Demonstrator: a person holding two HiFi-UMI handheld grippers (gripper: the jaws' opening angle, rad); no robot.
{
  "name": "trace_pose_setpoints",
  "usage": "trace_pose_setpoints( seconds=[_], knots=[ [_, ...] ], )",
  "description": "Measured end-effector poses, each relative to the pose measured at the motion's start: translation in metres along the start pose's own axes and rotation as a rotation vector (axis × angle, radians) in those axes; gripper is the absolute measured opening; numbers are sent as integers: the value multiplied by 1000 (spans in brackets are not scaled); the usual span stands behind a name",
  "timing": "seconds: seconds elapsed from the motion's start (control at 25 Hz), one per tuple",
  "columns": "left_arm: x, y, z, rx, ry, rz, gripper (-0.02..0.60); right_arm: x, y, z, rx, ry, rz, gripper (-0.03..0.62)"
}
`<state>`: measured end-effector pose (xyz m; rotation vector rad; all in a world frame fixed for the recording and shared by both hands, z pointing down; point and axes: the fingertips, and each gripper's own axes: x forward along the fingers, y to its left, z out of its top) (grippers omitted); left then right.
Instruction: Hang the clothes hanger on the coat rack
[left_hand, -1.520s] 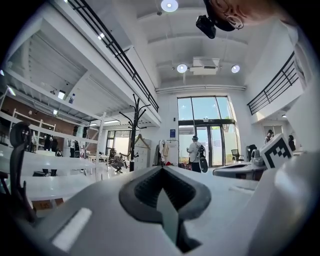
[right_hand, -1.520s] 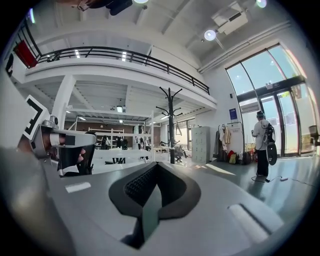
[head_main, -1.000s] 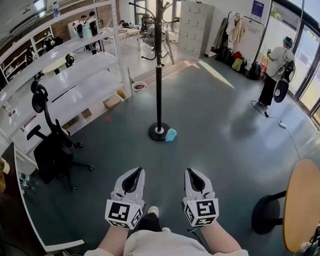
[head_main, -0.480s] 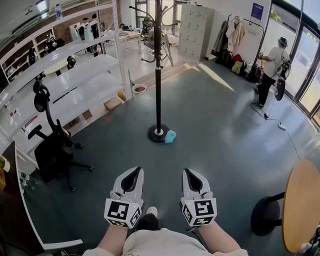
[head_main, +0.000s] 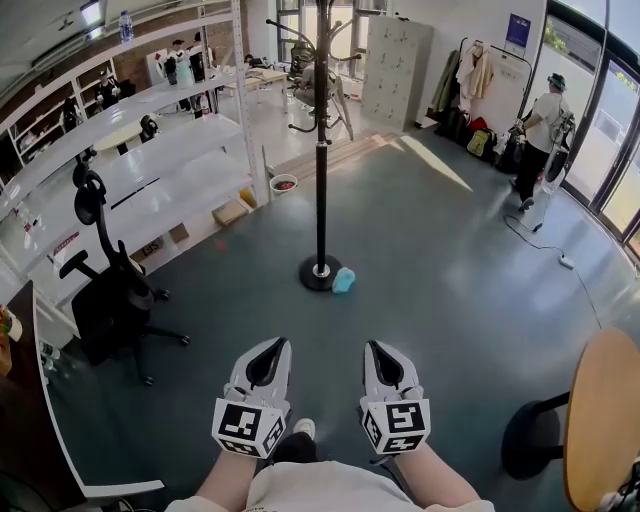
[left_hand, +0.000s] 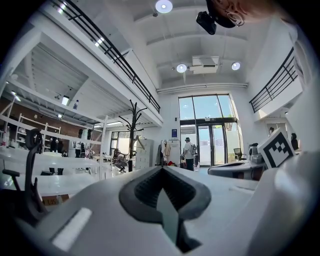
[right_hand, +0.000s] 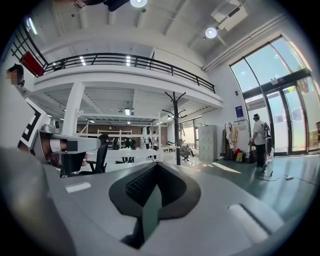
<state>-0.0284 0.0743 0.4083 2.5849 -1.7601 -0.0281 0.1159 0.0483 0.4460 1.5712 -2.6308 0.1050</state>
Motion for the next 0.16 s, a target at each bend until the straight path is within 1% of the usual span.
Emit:
trace_pose_setpoints(
  seconds=[0.16],
  knots=[
    [-1,2,1,-1,-2,3,0,2,3,3,3,-6,-2,25]
  ],
)
